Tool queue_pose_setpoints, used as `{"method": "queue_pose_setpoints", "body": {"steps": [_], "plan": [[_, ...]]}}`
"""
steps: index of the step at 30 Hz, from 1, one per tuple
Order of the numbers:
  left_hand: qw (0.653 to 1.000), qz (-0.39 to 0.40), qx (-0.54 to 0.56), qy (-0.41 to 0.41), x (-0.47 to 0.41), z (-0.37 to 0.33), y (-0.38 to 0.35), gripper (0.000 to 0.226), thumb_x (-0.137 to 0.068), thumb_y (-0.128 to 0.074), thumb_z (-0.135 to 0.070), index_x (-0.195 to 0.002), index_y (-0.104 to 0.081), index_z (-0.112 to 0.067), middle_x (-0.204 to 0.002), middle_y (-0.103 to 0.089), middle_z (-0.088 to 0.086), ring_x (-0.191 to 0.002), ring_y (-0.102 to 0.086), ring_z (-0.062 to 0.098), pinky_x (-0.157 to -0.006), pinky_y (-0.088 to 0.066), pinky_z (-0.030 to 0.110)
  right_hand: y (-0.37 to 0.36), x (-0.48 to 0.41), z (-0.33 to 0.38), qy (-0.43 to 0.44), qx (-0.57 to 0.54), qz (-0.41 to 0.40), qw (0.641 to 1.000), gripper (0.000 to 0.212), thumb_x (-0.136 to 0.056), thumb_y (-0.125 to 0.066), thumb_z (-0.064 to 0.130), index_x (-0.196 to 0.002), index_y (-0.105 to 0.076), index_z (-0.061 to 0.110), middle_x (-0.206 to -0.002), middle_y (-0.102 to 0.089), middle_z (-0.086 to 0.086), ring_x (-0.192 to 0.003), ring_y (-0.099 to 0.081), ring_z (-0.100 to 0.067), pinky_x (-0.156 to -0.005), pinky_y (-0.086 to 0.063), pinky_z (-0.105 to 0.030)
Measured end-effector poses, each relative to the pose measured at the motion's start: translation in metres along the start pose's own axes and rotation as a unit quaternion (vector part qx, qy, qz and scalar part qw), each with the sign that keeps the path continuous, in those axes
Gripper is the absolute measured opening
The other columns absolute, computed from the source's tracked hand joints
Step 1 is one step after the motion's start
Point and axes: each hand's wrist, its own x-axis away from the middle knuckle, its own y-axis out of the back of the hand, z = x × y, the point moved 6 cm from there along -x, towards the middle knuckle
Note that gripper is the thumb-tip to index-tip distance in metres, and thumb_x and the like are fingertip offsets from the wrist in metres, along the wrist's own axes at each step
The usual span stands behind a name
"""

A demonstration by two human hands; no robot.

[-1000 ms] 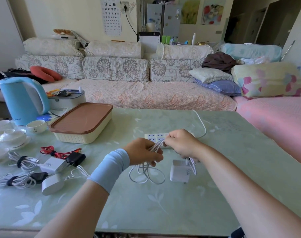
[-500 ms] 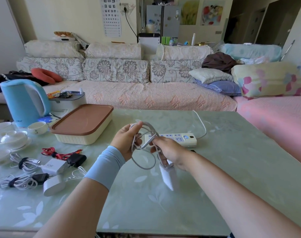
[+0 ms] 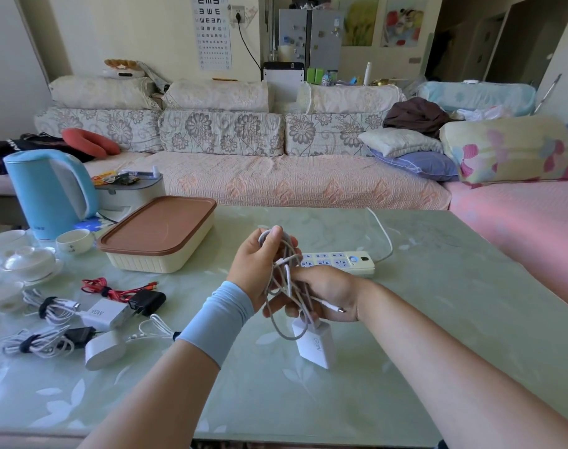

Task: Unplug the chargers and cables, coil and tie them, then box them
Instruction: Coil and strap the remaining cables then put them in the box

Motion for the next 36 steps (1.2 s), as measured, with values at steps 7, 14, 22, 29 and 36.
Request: {"method": "queue_pose_setpoints", "body": {"steps": [7, 14, 22, 29, 36], "plan": [[0.985, -0.035, -0.135, -0.105, -0.004, -0.01, 0.0, 0.028, -0.085, -0.072, -0.022, -0.077, -0.047, -0.012, -0.067, -0.055, 0.011, -0.061, -0.05, 0.02, -0.064, -0.049, 0.045, -0.006, 0.01, 0.003, 0.013, -0.123, 0.182, 0.975, 0.081, -0.078, -0.055, 0.072, -0.13, -0.054, 0.01, -0.128, -0.047, -0.025, -0.121, -0.041, -0.043, -0.101, -0.029, -0.054], [0.99, 0.04, -0.109, -0.08, -0.001, -0.01, -0.011, 0.026, -0.093, -0.062, -0.024, -0.079, -0.045, -0.01, -0.076, -0.056, 0.012, -0.064, -0.051, 0.021, -0.064, -0.047, 0.036, -0.004, 0.002, 0.003, 0.05, 0.057, -0.025, 0.997, 0.043, -0.076, -0.071, 0.062, -0.081, -0.066, 0.019, -0.078, -0.06, -0.007, -0.058, -0.058, -0.02, -0.057, -0.036, -0.03], [0.973, 0.174, -0.145, 0.036, -0.003, 0.001, 0.01, 0.111, -0.044, -0.089, -0.056, -0.136, -0.035, -0.027, -0.126, -0.062, 0.008, -0.114, -0.06, 0.023, -0.1, -0.046, 0.043, 0.006, 0.005, 0.006, 0.044, 0.087, -0.068, 0.993, 0.037, -0.084, -0.067, 0.038, -0.094, -0.059, 0.003, -0.069, -0.051, -0.003, -0.049, -0.046, -0.016, -0.059, -0.053, -0.034], [0.966, 0.224, -0.122, 0.054, 0.008, 0.014, -0.009, 0.076, -0.063, -0.07, 0.006, -0.132, -0.043, -0.008, -0.115, -0.07, 0.005, -0.102, -0.066, 0.017, -0.079, -0.053, 0.029, 0.011, 0.005, 0.004, 0.054, 0.101, -0.116, 0.987, 0.019, -0.097, -0.042, -0.006, -0.103, -0.055, 0.006, -0.07, -0.044, -0.008, -0.05, -0.046, -0.013, -0.049, -0.047, -0.03], [0.978, 0.193, -0.057, 0.058, 0.005, 0.013, -0.001, 0.051, -0.071, -0.068, -0.002, -0.119, -0.054, -0.011, -0.099, -0.069, 0.01, -0.081, -0.066, 0.023, -0.067, -0.055, 0.032, 0.004, 0.012, 0.006, 0.02, -0.04, 0.043, 0.998, 0.038, -0.077, -0.054, 0.005, -0.114, -0.062, 0.011, -0.104, -0.066, -0.009, -0.09, -0.063, -0.02, -0.07, -0.045, -0.03]]}}
